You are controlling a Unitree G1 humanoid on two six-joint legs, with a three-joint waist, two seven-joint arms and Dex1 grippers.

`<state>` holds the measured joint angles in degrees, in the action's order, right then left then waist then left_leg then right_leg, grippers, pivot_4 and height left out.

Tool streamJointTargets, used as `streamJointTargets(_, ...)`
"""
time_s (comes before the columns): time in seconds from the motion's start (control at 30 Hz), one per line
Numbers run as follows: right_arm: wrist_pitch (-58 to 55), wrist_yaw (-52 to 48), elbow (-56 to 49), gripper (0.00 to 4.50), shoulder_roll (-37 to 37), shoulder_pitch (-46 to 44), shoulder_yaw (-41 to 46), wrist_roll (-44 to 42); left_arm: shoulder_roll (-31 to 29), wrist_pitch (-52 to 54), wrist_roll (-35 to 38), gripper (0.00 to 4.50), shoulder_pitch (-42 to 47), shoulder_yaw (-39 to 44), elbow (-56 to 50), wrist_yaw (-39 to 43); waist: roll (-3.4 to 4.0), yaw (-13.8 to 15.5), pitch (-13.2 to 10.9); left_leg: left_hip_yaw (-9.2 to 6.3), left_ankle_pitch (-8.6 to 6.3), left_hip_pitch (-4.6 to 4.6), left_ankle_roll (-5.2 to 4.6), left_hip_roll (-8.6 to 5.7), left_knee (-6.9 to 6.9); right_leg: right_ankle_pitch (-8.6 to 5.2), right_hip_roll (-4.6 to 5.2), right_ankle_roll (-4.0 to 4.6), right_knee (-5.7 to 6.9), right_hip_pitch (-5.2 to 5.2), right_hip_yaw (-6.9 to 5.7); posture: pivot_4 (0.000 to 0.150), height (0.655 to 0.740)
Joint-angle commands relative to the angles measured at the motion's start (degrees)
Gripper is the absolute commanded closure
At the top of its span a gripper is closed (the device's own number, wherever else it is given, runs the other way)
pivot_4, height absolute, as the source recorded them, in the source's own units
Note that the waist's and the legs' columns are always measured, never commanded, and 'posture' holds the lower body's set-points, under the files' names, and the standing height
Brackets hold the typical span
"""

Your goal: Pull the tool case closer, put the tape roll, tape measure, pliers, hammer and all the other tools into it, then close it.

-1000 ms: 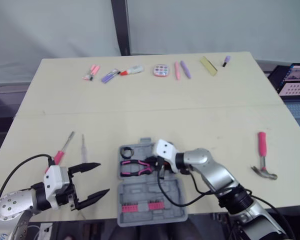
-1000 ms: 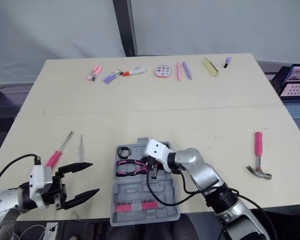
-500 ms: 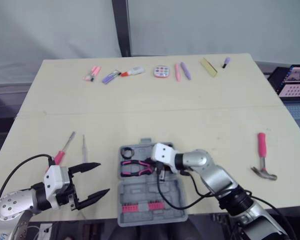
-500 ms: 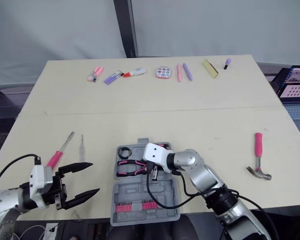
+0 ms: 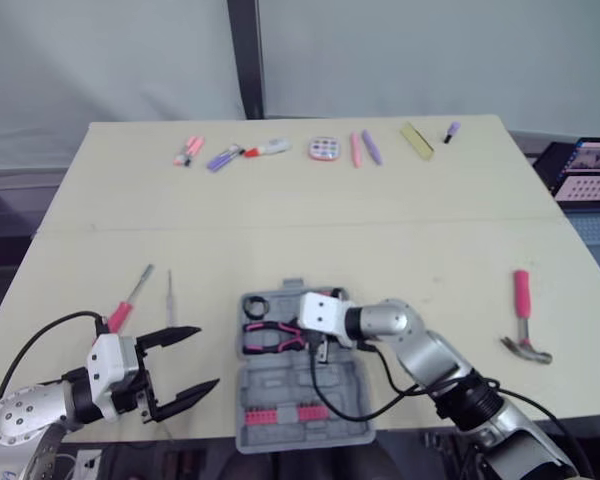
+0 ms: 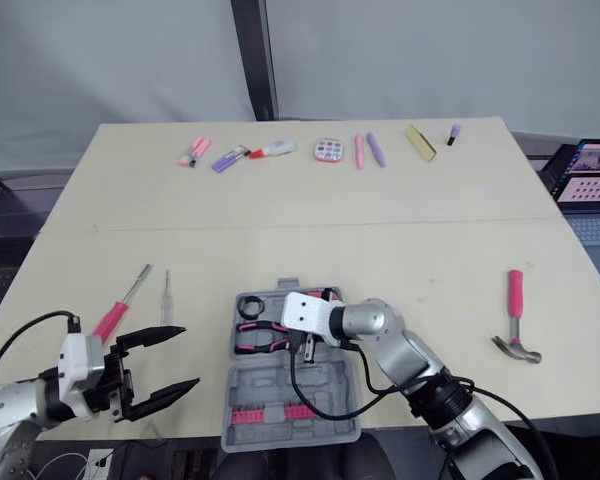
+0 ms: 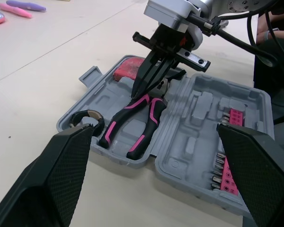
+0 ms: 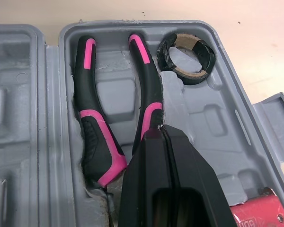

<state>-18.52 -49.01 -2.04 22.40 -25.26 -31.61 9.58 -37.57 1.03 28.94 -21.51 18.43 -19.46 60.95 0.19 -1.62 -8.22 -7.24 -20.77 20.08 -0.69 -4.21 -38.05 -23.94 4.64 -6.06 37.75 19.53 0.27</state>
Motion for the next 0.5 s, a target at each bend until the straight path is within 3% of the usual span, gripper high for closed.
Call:
streamJointTargets(0.03,-2.31,1.27,6.0,4.48,2.21,2.9,-2.88,4.75,0.33,-1.35,-0.16,0.0,-0.68,-0.15,-0.23,0.22,-0.03,0.04,0.07,0.0,0.0,-0.01,0.0,0.0,0.0,0.0,0.0,0.0,-0.01,0.0,0.0,0.15,0.74)
streamJointTargets(0.37,-2.46,2.41,6.87,4.48,1.78,3.6,-2.81,5.46,0.27,-2.1,-0.3,0.0,-0.97,-0.16,0.28,0.44,-0.07,0.13,0.14,-0.05,-0.03,-0.52,0.04,-0.01,0.2,-0.01,0.0,0.02,-0.12,-0.24,0.06,0.15,0.74)
streamJointTargets(0.5,-2.32,2.53,3.6,4.48,-1.97,5.02,3.34,-2.29,0.24,-1.87,-0.21,0.0,-0.91,-0.19,0.06,0.29,-0.07,0.16,0.12,-0.05,-0.04,-0.57,0.05,0.0,0.24,-0.02,0.0,0.03,-0.14,-0.27,0.06,0.15,0.74)
